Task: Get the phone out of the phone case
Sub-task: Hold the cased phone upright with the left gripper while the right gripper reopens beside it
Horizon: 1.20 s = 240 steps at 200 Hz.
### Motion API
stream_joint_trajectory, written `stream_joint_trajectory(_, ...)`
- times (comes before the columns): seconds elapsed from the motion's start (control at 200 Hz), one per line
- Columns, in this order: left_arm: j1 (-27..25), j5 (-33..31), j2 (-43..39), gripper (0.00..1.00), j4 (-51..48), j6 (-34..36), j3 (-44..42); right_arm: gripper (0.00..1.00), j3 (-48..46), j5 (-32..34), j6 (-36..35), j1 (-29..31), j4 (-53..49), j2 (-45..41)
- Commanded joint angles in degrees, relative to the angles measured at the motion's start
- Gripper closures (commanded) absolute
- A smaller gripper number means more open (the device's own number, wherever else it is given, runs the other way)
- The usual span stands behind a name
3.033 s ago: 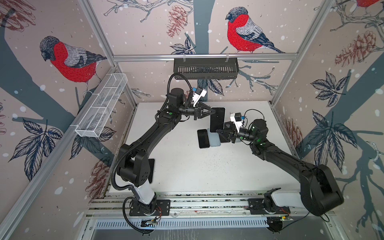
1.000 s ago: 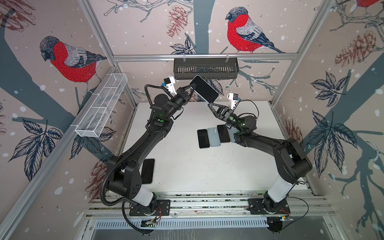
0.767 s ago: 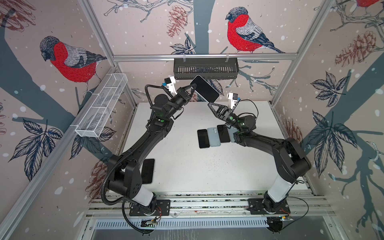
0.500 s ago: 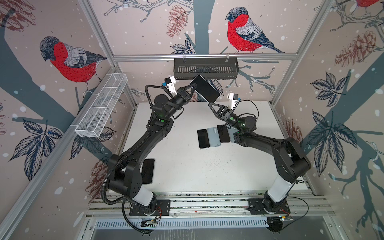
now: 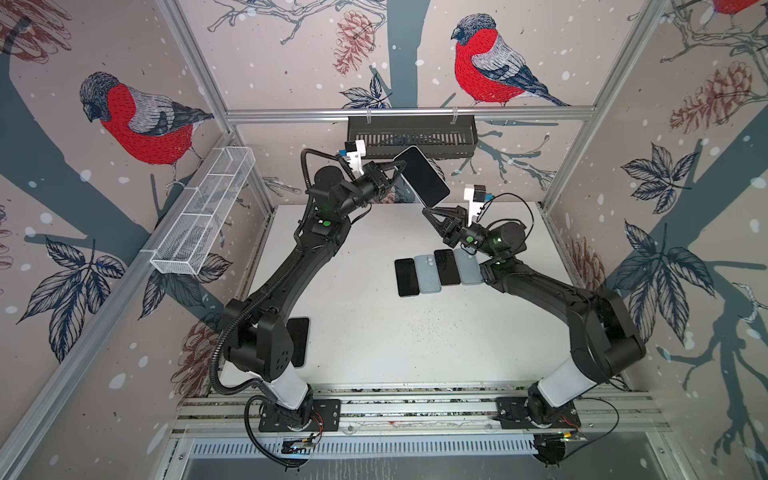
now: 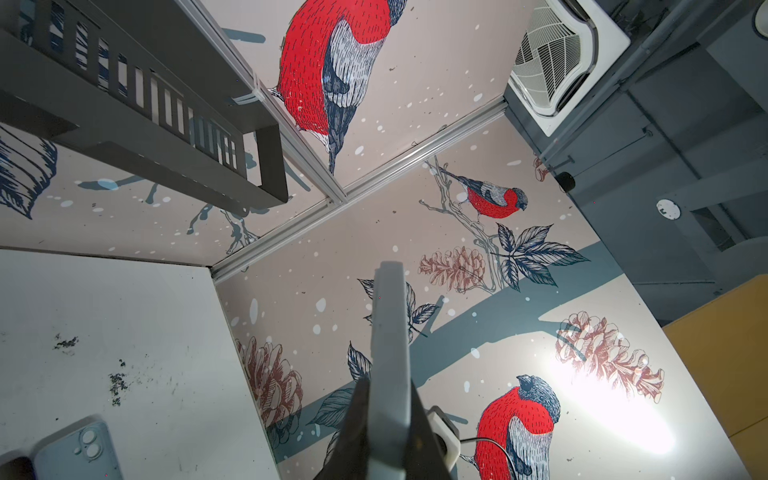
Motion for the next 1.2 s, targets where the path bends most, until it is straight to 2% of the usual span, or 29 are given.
stream_joint_trajectory(0.0, -0.12, 4.55, -0.04, 1.0, 0.8, -3.28, 1.68, 1.0, 1.45, 3.26, -21.06, -0.16, -17.8, -1.03)
stream_joint_trajectory(0.065, -0.01, 5.4, 0.22, 1.0, -0.33, -2.56, 2.85, 1.0, 1.73, 6.2, -24.82, -0.09, -21.29, -2.17)
stream_joint_trajectory(0.145, 0.56, 6.3, 0.22, 1.0, -0.61, -2.28, 3.34, 0.99, 0.13, 9.26, -25.91, -0.31, -21.47, -3.84)
stream_joint_trajectory(0.185, 1.14, 6.86, 0.31, 1.0, -0.21, -2.41, 3.4, 0.9, -1.09, 10.94, -25.74, -0.55, -21.41, -4.86)
stream_joint_trajectory(0.215, 1.76, 7.14, 0.22, 1.0, -0.05, -2.33, 3.41, 0.79, -2.26, 11.91, -24.74, -0.96, -21.51, -5.7)
stream_joint_trajectory(0.32, 4.04, 9.45, 0.21, 1.0, 1.47, -2.12, 3.68, 0.48, -8.06, 11.25, -19.02, -4.27, -18.85, -9.27)
stream_joint_trajectory(0.365, 4.83, 11.55, 0.62, 1.0, 1.24, -1.27, 4.65, 0.4, -10.54, 10.07, -16.47, -5.85, -17.27, -10.96)
stream_joint_trajectory(0.46, 5.69, 15.89, 1.65, 1.0, -3.2, 5.05, 7.62, 0.32, -13.21, 7.47, -14.93, -8.29, -16.44, -14.21)
stream_joint_trajectory(0.56, 5.71, 20.85, 4.09, 1.0, -16.48, 18.71, 15.5, 0.3, -11.58, 5.24, -16.04, -10.13, -22.01, -16.28)
stream_joint_trajectory(0.67, 5.79, 22.59, 5.19, 1.0, -28.92, 33.52, 21.81, 0.3, -8.49, 1.71, -16.51, -11.86, -26.0, -16.51)
stream_joint_trajectory(0.755, 5.8, 23.43, 6.3, 1.0, -37.3, 42.23, 26.47, 0.3, -6.91, -1.16, -16.43, -12.13, -26.24, -16.17)
stream_joint_trajectory(0.956, 5.61, 26.31, 5.68, 1.0, -41.31, 51.51, 27.94, 0.34, -3.54, -9.8, -15.34, -11.24, -25.68, -13.61)
stream_joint_trajectory(1.106, 3.94, 26.87, 4.7, 1.0, -46.02, 60.36, 27.63, 0.38, -1.49, -13.18, -15.63, -9.82, -25.88, -11.55)
stream_joint_trajectory(1.196, 3.14, 27.39, 3.64, 1.0, -44.75, 61.66, 25.88, 0.41, -0.71, -14.06, -16.24, -8.96, -25.88, -10.67)
